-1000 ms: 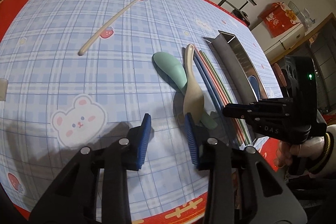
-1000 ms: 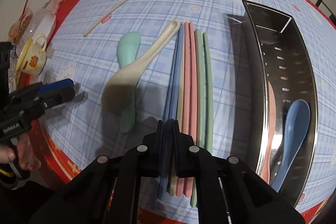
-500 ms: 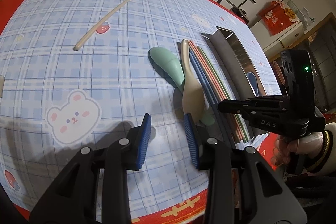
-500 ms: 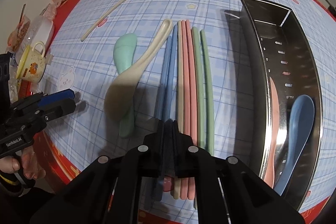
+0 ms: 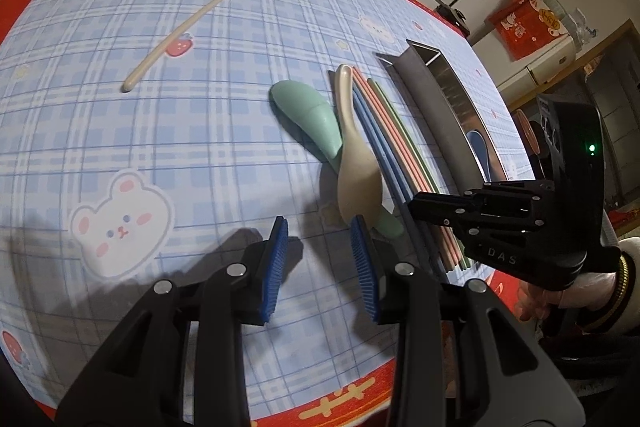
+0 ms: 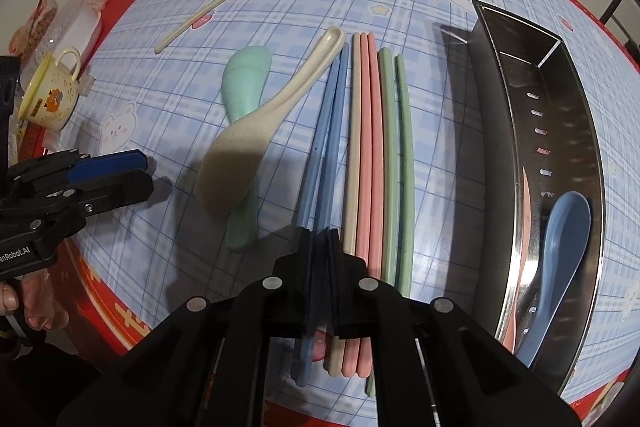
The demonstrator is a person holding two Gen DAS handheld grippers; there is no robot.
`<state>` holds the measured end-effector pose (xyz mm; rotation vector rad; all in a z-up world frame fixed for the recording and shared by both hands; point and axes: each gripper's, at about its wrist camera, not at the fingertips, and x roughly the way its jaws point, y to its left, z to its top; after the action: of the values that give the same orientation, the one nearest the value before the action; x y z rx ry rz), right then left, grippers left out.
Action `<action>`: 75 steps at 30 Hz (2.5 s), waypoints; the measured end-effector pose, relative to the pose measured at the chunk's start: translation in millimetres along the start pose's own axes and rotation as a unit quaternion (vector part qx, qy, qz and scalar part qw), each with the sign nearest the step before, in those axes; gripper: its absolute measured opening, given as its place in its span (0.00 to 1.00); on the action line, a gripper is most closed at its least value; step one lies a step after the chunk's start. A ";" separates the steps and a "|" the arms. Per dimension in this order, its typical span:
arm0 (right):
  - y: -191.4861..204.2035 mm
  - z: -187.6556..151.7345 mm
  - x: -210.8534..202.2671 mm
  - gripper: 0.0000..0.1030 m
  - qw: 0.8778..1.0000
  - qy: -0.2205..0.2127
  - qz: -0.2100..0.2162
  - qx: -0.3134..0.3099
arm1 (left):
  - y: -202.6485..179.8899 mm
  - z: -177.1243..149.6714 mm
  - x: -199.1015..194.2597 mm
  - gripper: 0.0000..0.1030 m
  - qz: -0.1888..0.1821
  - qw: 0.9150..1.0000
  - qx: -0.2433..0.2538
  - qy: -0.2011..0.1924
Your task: Organize utensils
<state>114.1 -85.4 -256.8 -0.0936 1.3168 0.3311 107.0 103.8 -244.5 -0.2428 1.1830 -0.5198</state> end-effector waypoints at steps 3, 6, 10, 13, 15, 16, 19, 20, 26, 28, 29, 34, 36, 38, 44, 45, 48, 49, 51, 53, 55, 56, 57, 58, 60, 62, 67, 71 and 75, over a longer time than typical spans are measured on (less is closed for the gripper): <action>-2.9 -1.1 -0.6 0.08 1.000 -0.002 0.006 0.002 | -6.0 7.0 8.4 0.34 -0.011 1.000 0.005 0.003; -7.0 -2.2 -1.2 0.08 1.000 -0.006 0.017 0.010 | -9.8 16.7 18.3 0.34 -0.027 1.000 0.003 0.010; -6.9 -3.3 -1.7 0.08 1.000 -0.011 0.020 0.010 | -12.3 28.8 32.3 0.34 -0.041 0.999 -0.007 0.018; -7.1 -3.2 -1.8 0.08 1.000 -0.013 0.022 0.009 | -8.6 36.3 41.5 0.34 -0.052 0.998 -0.026 0.024; -7.5 -3.5 -1.7 0.08 1.000 -0.014 0.024 0.010 | -6.4 38.6 46.4 0.34 -0.055 0.997 -0.037 0.028; -8.0 -3.9 -2.0 0.08 1.000 -0.015 0.025 0.011 | -5.2 39.7 49.0 0.34 -0.056 0.997 -0.042 0.029; -8.1 -4.0 -2.2 0.08 0.999 -0.017 0.025 0.011 | -2.1 41.4 54.0 0.34 -0.066 0.996 -0.054 0.033; -8.7 -4.5 -2.6 0.08 0.999 -0.018 0.026 0.011 | -1.6 42.0 56.1 0.34 -0.069 0.995 -0.058 0.034; -8.4 -4.5 -2.7 0.08 0.999 -0.020 0.025 0.011 | -8.1 45.2 61.7 0.35 -0.069 0.995 -0.059 0.039; -8.5 -4.6 -2.9 0.08 0.999 -0.020 0.025 0.011 | -10.4 44.1 63.4 0.35 -0.075 0.994 -0.059 0.046; -8.6 -4.9 -3.0 0.08 0.999 -0.021 0.025 0.011 | -12.4 43.0 64.2 0.35 -0.077 0.994 -0.057 0.048; -9.8 -5.4 -3.6 0.08 0.999 -0.023 0.027 0.013 | -12.4 40.2 66.0 0.34 -0.084 0.993 -0.068 0.048; -10.1 -5.8 -3.7 0.08 0.999 -0.024 0.029 0.013 | -13.2 38.4 68.1 0.33 -0.092 0.991 -0.074 0.056; -11.0 -5.9 -4.1 0.08 0.999 -0.024 0.030 0.015 | -14.7 35.8 68.5 0.32 -0.094 0.991 -0.073 0.061; -10.7 -5.8 -4.0 0.08 0.999 -0.027 0.033 0.018 | -22.4 30.4 64.1 0.22 -0.118 0.989 -0.068 0.064; -10.9 -5.9 -4.0 0.08 0.999 -0.027 0.033 0.018 | -23.6 30.3 62.9 0.21 -0.119 0.989 -0.065 0.063; -11.0 -6.0 -4.0 0.08 0.999 -0.027 0.034 0.019 | -26.4 31.1 62.6 0.20 -0.122 0.989 -0.061 0.061; -11.2 -5.9 -3.9 0.08 0.999 -0.027 0.035 0.020 | -26.3 31.3 62.6 0.20 -0.124 0.989 -0.061 0.061; -11.3 -6.1 -3.8 0.08 0.999 -0.028 0.036 0.020 | -26.7 31.6 63.6 0.21 -0.127 0.988 -0.060 0.064; -12.4 -7.4 -4.2 0.08 0.999 -0.028 0.037 0.021 | -27.2 32.1 67.3 0.22 -0.128 0.988 -0.060 0.068; -12.6 -7.8 -4.2 0.08 0.999 -0.029 0.036 0.021 | -28.2 33.1 71.4 0.22 -0.124 0.988 -0.058 0.071; -12.9 -7.8 -4.2 0.08 0.999 -0.029 0.037 0.022 | -29.3 33.8 72.7 0.22 -0.121 0.989 -0.055 0.071; -13.5 -7.2 -4.3 0.08 0.999 -0.029 0.038 0.024 | -30.0 34.7 72.8 0.22 -0.124 0.988 -0.054 0.070; -13.8 -7.4 -4.8 0.08 0.999 -0.029 0.039 0.024 | -30.1 35.5 73.1 0.21 -0.128 0.988 -0.054 0.070; -13.8 -8.0 -5.4 0.08 0.999 -0.030 0.039 0.024 | -33.3 37.6 73.2 0.20 -0.146 0.985 -0.052 0.069; -14.1 -8.2 -5.8 0.08 0.999 -0.030 0.038 0.023 | -38.6 38.7 74.8 0.18 -0.149 0.985 -0.044 0.070; -14.9 -10.0 -6.6 0.08 0.998 -0.032 0.038 0.024 | -38.3 37.1 86.7 0.19 -0.136 0.986 -0.048 0.084; -13.9 -11.0 -6.4 0.08 0.998 -0.032 0.038 0.024 | -33.4 37.6 91.2 0.15 -0.129 0.987 -0.057 0.081; -12.9 -11.2 -6.2 0.08 0.998 -0.033 0.038 0.024 | -31.1 36.9 85.3 0.14 -0.115 0.990 -0.053 0.069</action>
<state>106.1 -101.6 -255.2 0.0082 1.2649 0.3642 156.9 30.8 -286.6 -0.4435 1.3266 -0.6837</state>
